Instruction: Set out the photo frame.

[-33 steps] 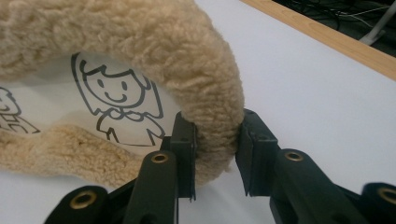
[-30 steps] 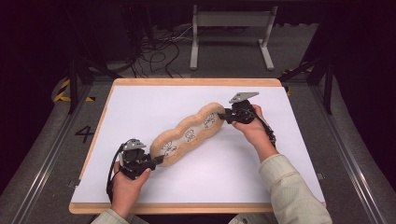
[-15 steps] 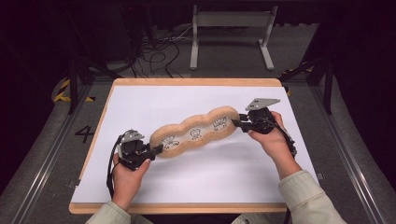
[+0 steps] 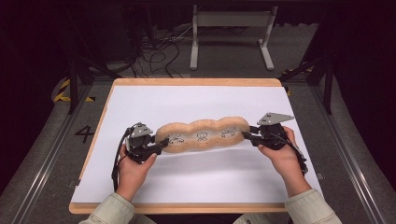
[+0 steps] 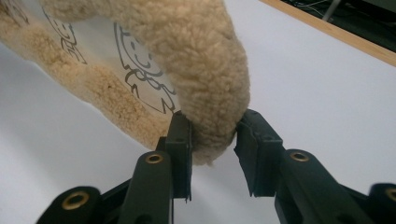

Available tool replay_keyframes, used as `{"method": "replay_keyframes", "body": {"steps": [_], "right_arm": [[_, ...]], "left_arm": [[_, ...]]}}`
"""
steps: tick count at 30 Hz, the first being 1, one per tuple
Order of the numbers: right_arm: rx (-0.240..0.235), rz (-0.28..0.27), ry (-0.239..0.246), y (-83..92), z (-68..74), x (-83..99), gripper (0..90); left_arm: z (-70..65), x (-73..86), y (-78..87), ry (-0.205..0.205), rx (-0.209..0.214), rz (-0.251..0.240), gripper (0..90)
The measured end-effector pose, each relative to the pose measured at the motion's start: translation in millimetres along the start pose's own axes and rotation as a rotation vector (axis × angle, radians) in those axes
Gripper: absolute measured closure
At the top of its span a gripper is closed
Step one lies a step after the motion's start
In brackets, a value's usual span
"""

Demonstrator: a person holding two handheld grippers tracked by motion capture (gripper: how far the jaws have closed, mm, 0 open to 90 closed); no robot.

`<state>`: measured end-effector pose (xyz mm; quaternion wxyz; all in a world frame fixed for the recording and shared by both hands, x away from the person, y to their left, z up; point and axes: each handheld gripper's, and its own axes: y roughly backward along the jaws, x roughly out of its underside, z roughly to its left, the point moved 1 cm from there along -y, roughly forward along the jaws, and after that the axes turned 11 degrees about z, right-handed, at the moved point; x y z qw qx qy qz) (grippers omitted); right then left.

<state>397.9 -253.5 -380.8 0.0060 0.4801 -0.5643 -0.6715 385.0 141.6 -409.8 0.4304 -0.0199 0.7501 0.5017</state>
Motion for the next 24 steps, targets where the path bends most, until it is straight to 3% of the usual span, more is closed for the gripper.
{"method": "replay_keyframes", "body": {"steps": [12,18,24], "right_arm": [[-0.037,0.009,-0.057,0.8,6.3,28.3,66.4],[-0.042,0.041,-0.077,-4.3,3.6,36.3,66.4],[-0.053,0.043,-0.093,-6.4,3.7,40.2,66.3]], "left_arm": [[8.7,-5.6,-19.4,0.017,0.083,0.035,58.3],[11.5,-2.6,-34.9,0.037,0.13,0.1,58.3],[12.2,-2.9,-34.7,0.056,0.144,0.098,58.1]]}}
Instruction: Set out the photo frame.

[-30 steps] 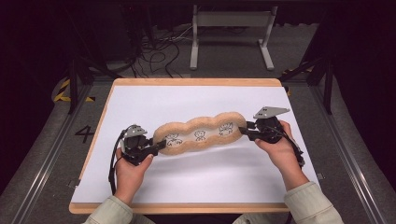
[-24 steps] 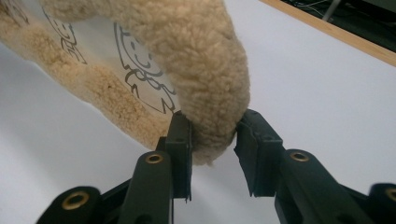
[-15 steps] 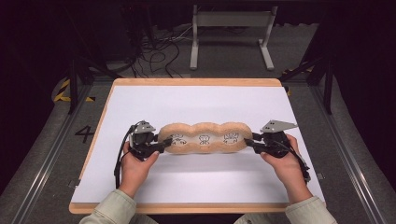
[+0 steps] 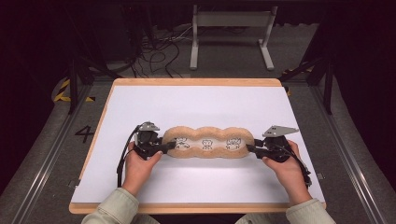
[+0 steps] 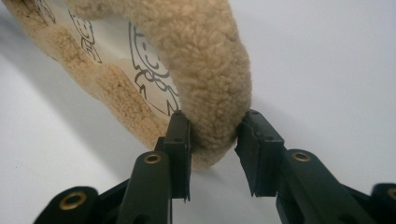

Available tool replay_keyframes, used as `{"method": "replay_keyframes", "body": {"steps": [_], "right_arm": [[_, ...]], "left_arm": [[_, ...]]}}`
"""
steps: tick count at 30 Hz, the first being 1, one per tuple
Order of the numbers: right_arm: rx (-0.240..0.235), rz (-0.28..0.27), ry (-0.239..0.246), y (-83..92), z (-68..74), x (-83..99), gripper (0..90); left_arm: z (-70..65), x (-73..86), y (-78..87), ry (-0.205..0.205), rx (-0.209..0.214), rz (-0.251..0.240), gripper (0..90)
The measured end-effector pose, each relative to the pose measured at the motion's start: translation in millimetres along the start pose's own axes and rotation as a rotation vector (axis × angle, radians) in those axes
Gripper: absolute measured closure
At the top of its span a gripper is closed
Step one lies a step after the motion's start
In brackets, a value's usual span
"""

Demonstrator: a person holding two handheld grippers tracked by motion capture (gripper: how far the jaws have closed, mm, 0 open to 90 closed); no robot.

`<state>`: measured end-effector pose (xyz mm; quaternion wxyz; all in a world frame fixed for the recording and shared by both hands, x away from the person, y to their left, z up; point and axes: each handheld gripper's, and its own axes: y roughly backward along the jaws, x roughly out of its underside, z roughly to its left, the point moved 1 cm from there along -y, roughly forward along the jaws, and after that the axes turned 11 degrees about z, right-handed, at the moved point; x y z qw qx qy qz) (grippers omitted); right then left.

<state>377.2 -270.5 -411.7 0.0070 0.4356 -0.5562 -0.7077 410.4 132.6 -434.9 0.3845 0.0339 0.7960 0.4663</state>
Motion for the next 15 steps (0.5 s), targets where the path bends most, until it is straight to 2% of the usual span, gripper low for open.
{"method": "replay_keyframes", "body": {"steps": [4,6,7,8,9,10,15], "right_arm": [[-0.013,-0.001,-0.015,-1.2,-1.9,0.5,66.1],[-0.022,-0.002,-0.026,-1.1,-2.1,0.4,64.9],[-0.026,-0.004,-0.027,-1.4,-2.5,0.3,62.7],[-0.035,-0.01,-0.036,-1.4,-2.6,0.1,56.4],[-0.039,-0.022,-0.044,-1.0,-2.9,-0.3,50.8],[-0.038,-0.034,-0.053,0.4,-3.4,-0.6,45.8],[-0.024,-0.045,-0.028,6.7,-2.1,0.6,36.0]], "left_arm": [[0.1,-0.2,-0.1,0.008,0.002,-0.001,57.7],[-1.0,-0.4,-0.4,0.002,-0.017,-0.003,56.0],[-2.3,-0.3,-0.1,-0.007,-0.047,-0.003,54.6],[-3.2,0.1,0.7,-0.01,-0.062,-0.005,49.9],[-4.4,1.1,3.0,-0.003,-0.063,-0.004,46.1],[-4.0,1.4,4.4,-0.012,-0.068,-0.014,42.3],[-9.7,10.1,19.5,-0.048,-0.106,-0.056,32.7]]}}
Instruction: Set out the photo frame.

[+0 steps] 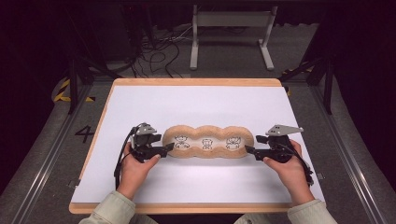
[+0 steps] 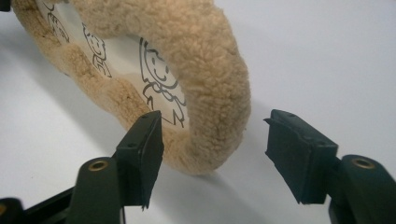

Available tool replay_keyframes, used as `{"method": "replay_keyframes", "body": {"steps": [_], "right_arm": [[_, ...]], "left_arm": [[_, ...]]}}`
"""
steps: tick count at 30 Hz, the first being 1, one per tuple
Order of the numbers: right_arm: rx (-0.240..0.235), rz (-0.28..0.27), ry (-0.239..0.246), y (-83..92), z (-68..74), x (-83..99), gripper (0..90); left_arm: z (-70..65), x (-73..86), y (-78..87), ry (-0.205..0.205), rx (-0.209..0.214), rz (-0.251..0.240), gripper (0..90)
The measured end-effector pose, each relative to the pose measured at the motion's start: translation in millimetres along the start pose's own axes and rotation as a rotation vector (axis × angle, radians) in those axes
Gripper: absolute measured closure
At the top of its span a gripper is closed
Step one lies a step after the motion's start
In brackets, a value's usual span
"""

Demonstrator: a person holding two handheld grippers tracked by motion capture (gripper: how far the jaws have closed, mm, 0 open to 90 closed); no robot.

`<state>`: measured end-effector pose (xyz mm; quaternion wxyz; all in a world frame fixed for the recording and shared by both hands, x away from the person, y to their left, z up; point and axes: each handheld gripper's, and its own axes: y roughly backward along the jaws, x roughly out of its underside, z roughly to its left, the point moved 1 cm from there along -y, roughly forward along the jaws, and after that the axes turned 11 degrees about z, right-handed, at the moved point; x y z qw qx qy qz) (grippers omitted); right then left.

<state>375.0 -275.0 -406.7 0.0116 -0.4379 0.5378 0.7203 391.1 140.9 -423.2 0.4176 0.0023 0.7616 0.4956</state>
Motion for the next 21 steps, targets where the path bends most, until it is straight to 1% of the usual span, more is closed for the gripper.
{"method": "replay_keyframes", "body": {"steps": [2,3,4,5,6,7,8,9,10,14,18,21], "right_arm": [[-0.004,-0.008,0.007,2.4,0.9,1.2,34.7],[-0.002,-0.012,0.016,4.1,1.1,1.7,34.3],[-0.003,-0.022,0.026,6.4,1.9,2.1,34.0],[-0.006,-0.031,0.034,8.6,2.5,2.3,33.8],[-0.008,-0.039,0.039,11.1,3.3,2.4,33.5],[-0.012,-0.045,0.045,13.8,3.9,2.7,32.9],[-0.013,-0.054,0.054,16.4,4.2,2.9,32.3],[-0.015,-0.06,0.063,18.9,4.3,3.2,31.9],[-0.016,-0.062,0.069,21.3,4.4,3.5,31.2],[-0.025,-0.07,0.084,28.4,4.2,5.7,29.2],[-0.035,-0.078,0.101,33.8,3.7,10.3,28.5],[-0.038,-0.082,0.102,37.6,1.8,14.0,27.7]], "left_arm": [[-2.0,4.0,5.6,-0.018,0.004,-0.014,29.7],[-2.0,4.0,5.6,-0.018,0.004,-0.014,28.1],[-4.1,8.5,13.0,-0.038,0.004,-0.027,27.1],[-4.1,8.5,13.0,-0.038,0.004,-0.027,25.7],[-5.1,12.2,20.1,-0.059,0.008,-0.043,24.0],[-4.7,14.0,24.0,-0.069,0.004,-0.047,23.0],[-4.2,16.0,27.2,-0.071,0.004,-0.057,22.3],[-4.2,16.0,27.2,-0.071,0.004,-0.057,21.7],[-1.4,19.9,33.8,-0.071,0.003,-0.07,21.5],[4.5,29.2,43.7,-0.048,0.026,-0.091,20.3],[10.6,37.0,50.1,-0.04,0.013,-0.099,19.6],[17.0,44.1,54.4,-0.02,0.008,-0.106,19.5]]}}
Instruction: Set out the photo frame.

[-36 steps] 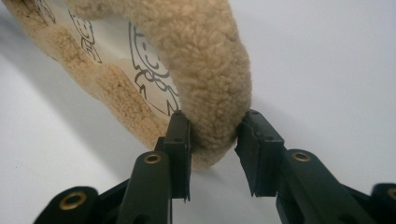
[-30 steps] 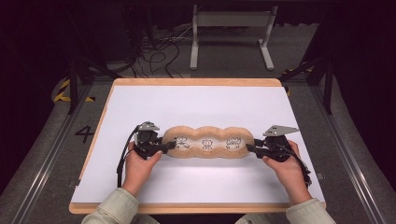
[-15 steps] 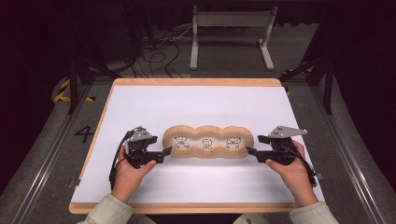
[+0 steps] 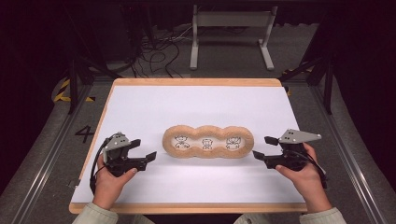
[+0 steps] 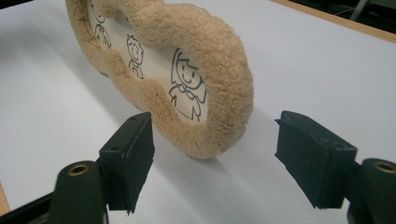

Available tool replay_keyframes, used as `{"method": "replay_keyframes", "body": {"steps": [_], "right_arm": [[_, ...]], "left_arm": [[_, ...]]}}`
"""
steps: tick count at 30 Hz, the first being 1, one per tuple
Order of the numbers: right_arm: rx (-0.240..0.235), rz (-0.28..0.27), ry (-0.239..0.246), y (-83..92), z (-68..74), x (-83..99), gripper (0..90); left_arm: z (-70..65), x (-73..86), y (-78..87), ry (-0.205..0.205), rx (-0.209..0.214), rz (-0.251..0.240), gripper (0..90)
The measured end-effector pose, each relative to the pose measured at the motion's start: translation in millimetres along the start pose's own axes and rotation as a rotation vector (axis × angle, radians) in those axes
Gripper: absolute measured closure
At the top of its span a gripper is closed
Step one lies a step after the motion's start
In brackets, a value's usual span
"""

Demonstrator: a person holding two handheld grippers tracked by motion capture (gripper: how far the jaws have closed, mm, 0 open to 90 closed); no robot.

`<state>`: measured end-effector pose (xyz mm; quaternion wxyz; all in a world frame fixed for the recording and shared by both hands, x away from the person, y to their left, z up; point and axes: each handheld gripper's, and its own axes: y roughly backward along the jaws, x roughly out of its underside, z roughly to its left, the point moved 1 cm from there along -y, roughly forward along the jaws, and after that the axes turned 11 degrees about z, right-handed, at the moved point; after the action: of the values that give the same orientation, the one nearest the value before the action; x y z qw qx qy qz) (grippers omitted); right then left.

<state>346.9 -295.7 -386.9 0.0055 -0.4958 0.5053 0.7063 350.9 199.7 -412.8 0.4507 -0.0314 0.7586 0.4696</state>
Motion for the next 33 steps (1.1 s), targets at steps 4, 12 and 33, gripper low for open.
{"method": "replay_keyframes", "body": {"steps": [4,12,33], "right_arm": [[0.003,-0.005,0.005,6.9,-1.9,4.8,25.9],[0.004,-0.019,0.006,15.1,-7.3,17.2,21.2],[0.032,-0.052,-0.082,-7.7,-24.6,64.9,19.8]], "left_arm": [[5.4,6.4,4.0,0.016,0.0,-0.002,19.4],[16.4,23.7,8.5,0.04,0.028,-0.027,16.9],[36.7,51.5,-13.7,0.068,-0.054,-0.035,16.7]]}}
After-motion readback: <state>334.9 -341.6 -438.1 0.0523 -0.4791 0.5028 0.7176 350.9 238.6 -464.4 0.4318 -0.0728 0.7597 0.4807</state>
